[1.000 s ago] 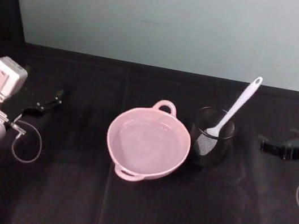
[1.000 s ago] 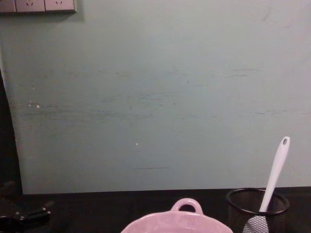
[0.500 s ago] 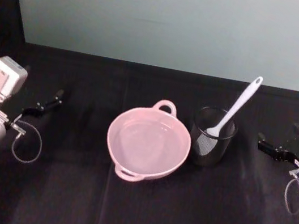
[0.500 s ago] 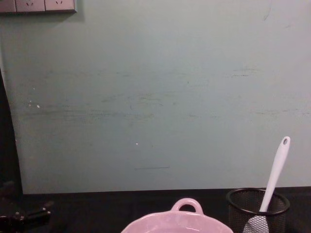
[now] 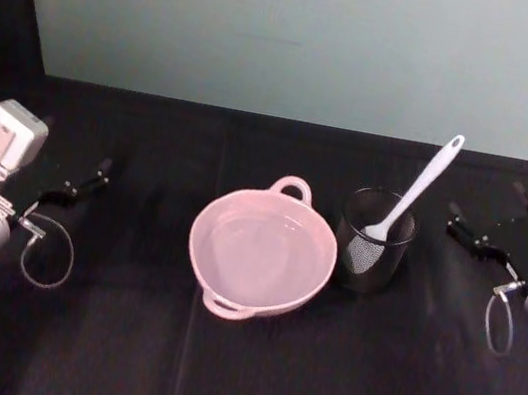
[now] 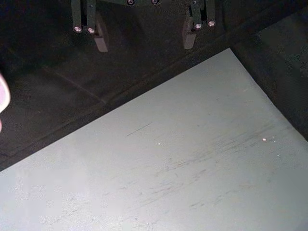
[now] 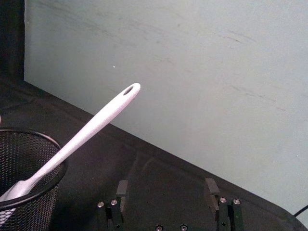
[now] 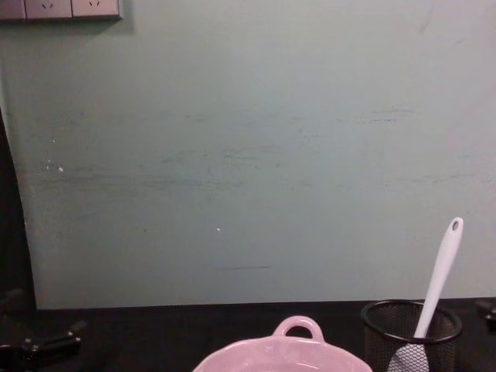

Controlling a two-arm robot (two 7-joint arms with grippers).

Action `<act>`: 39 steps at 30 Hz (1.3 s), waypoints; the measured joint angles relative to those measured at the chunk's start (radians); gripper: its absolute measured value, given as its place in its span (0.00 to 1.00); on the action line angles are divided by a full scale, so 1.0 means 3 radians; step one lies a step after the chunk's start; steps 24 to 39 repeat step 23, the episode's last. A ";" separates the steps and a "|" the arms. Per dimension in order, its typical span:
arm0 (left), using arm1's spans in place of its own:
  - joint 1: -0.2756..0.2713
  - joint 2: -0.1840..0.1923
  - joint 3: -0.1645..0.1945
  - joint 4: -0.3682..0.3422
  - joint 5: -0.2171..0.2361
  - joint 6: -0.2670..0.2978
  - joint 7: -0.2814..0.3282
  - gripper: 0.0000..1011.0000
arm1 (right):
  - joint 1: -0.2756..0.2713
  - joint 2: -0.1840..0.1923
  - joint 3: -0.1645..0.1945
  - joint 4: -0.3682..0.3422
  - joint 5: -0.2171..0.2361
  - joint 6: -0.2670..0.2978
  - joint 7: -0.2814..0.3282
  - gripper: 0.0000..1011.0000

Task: Use the one hand to pick up the spoon and stir the clear water in the bowl.

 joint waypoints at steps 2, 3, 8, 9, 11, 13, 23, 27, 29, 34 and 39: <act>0.0000 0.0000 0.0000 0.0000 0.0000 0.0000 0.0000 1.00 | 0.0019 -0.0028 -0.0015 0.0031 -0.0047 0.0008 0.0009 0.99; 0.0000 0.0000 0.0000 0.0000 0.0000 0.0000 0.0000 1.00 | 0.0024 -0.0034 -0.0019 0.0037 -0.0063 0.0013 0.0009 0.99; 0.0000 0.0000 0.0000 0.0000 0.0000 0.0000 0.0000 1.00 | 0.0027 -0.0054 -0.0017 0.0044 -0.0122 0.0047 -0.0005 0.99; 0.0000 0.0000 0.0000 0.0000 0.0000 0.0000 0.0000 1.00 | 0.0027 -0.0054 -0.0017 0.0044 -0.0121 0.0047 -0.0005 0.99; 0.0000 0.0000 0.0000 0.0000 0.0000 0.0000 0.0000 1.00 | 0.0026 -0.0053 -0.0016 0.0043 -0.0118 0.0047 -0.0004 0.99; 0.0000 0.0000 0.0000 0.0000 0.0000 0.0000 0.0000 1.00 | 0.0026 -0.0052 -0.0016 0.0043 -0.0116 0.0048 -0.0004 0.99; 0.0000 0.0000 0.0000 0.0000 0.0000 0.0000 0.0000 1.00 | 0.0024 -0.0047 -0.0015 0.0040 -0.0106 0.0051 0.0000 0.99; 0.0000 0.0000 0.0000 0.0000 0.0000 0.0000 0.0000 1.00 | 0.0024 -0.0047 -0.0015 0.0040 -0.0106 0.0051 0.0000 0.99; 0.0000 0.0000 0.0000 0.0000 0.0000 0.0000 0.0000 1.00 | 0.0024 -0.0047 -0.0015 0.0040 -0.0106 0.0051 0.0000 0.99; 0.0000 0.0000 0.0000 0.0000 0.0000 0.0000 0.0000 1.00 | 0.0024 -0.0047 -0.0015 0.0040 -0.0106 0.0051 0.0000 0.99; 0.0000 0.0000 0.0000 0.0000 0.0000 0.0000 0.0000 1.00 | 0.0024 -0.0047 -0.0015 0.0040 -0.0106 0.0051 0.0000 0.99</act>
